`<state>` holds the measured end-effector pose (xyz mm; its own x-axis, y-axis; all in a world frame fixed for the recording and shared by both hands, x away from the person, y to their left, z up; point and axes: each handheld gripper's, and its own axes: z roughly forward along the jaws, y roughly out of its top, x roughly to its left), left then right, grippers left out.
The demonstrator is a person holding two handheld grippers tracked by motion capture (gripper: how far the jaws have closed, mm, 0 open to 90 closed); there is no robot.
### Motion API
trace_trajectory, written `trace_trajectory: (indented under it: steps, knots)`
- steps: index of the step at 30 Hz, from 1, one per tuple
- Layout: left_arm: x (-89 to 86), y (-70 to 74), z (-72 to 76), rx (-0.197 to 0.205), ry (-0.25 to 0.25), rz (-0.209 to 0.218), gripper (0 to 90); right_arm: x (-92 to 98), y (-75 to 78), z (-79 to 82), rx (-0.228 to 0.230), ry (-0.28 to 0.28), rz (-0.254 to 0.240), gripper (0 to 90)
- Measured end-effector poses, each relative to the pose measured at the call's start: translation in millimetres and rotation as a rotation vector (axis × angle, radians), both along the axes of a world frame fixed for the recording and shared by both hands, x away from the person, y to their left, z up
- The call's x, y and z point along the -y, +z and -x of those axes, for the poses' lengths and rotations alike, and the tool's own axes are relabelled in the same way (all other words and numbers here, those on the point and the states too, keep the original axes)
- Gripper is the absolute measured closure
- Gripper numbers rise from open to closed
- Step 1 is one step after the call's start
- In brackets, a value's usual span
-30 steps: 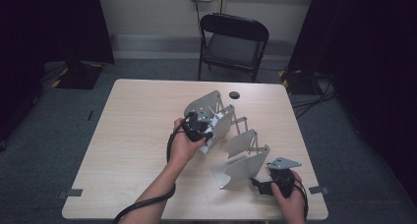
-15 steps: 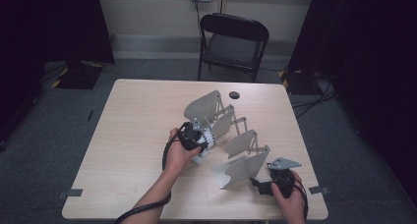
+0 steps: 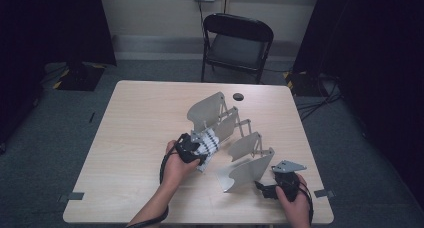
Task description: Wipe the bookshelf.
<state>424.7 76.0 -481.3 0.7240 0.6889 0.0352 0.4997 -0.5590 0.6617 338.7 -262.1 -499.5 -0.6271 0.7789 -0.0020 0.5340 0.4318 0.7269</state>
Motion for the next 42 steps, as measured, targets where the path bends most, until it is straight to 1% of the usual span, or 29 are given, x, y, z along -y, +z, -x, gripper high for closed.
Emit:
trace_trajectory:
  steps: [2, 3, 4, 5, 8, 10, 12, 14, 16, 18, 19, 20, 22, 25, 28, 30, 34, 37, 39, 41, 42]
  knots:
    - [-0.3, 2.8, -1.2, -0.007, -0.003, -0.004, 63.4, 0.0, 0.0, 0.0, 0.0, 0.0, 0.0, 10.1]
    - [-0.3, 4.6, -2.0, -0.007, 0.006, 0.003, 67.1, 0.0, 0.0, 0.0, 0.0, 0.0, 0.0, 10.1]
    - [-0.7, 7.2, -2.5, 0.0, 0.007, 0.002, 69.6, 0.0, 0.0, 0.0, 0.0, 0.0, 0.0, 10.2]
    - [-1.0, 10.8, -3.6, 0.02, -0.001, -0.003, 70.9, 0.0, 0.0, 0.0, 0.0, 0.0, 0.0, 10.1]
    - [1.2, 27.4, -6.1, 0.051, -0.025, 0.021, 71.7, 0.0, 0.0, 0.0, 0.0, 0.0, 0.0, 10.1]
    - [4.7, 42.9, -8.2, 0.082, -0.041, 0.03, 71.6, 0.0, 0.0, 0.0, 0.0, 0.0, 0.0, 10.1]
    - [8.2, 58.6, -11.4, 0.099, -0.061, 0.049, 71.7, 0.0, 0.0, 0.0, 0.0, 0.0, 0.0, 10.1]
    - [13.2, 73.9, -15.9, 0.13, -0.087, 0.044, 71.7, 0.0, 0.0, 0.0, 0.0, 0.0, 0.0, 10.1]
    - [16.7, 83.2, -18.7, 0.147, -0.106, 0.046, 71.7, 0.0, 0.0, 0.0, 0.0, 0.0, 0.0, 10.1]
    - [20.2, 89.5, -20.9, 0.155, -0.115, 0.046, 71.7, 0.0, 0.0, 0.0, 0.0, 0.0, 0.0, 10.1]
    - [21.6, 90.2, -21.8, 0.158, -0.115, 0.045, 71.7, 0.0, 0.0, 0.0, 0.0, 0.0, 0.0, 10.1]
    - [22.7, 90.0, -23.0, 0.156, -0.118, 0.036, 71.6, 0.0, 0.0, 0.0, 0.0, 0.0, 0.0, 10.1]
    - [24.3, 87.1, -24.8, 0.161, -0.121, 0.03, 71.6, 0.0, 0.0, 0.0, 0.0, 0.0, 0.0, 10.1]
    - [25.8, 80.8, -25.5, 0.149, -0.125, 0.024, 71.6, 0.0, 0.0, 0.0, 0.0, 0.0, 0.0, 10.1]
    - [25.3, 71.8, -26.7, 0.129, -0.125, 0.033, 71.6, 0.0, 0.0, 0.0, 0.0, 0.0, 0.0, 10.1]
    - [24.2, 65.3, -27.1, 0.11, -0.122, 0.027, 71.6, 0.0, 0.0, 0.0, 0.0, 0.0, 0.0, 10.2]
    - [22.0, 51.4, -26.3, 0.088, -0.116, 0.023, 71.0, 0.0, 0.0, 0.0, 0.0, 0.0, 0.0, 10.1]
    - [20.5, 42.7, -26.0, 0.071, -0.091, 0.034, 67.7, 0.0, 0.0, 0.0, 0.0, 0.0, 0.0, 10.2]
    - [18.7, 37.7, -26.4, 0.075, -0.081, 0.036, 63.0, 0.0, 0.0, 0.0, 0.0, 0.0, 0.0, 10.1]
    - [16.9, 35.7, -26.1, 0.068, -0.074, 0.02, 60.0, 0.0, 0.0, 0.0, 0.0, 0.0, 0.0, 10.2]
    - [15.5, 32.5, -25.2, 0.057, -0.067, 0.021, 59.9, 0.0, 0.0, 0.0, 0.0, 0.0, 0.0, 10.1]
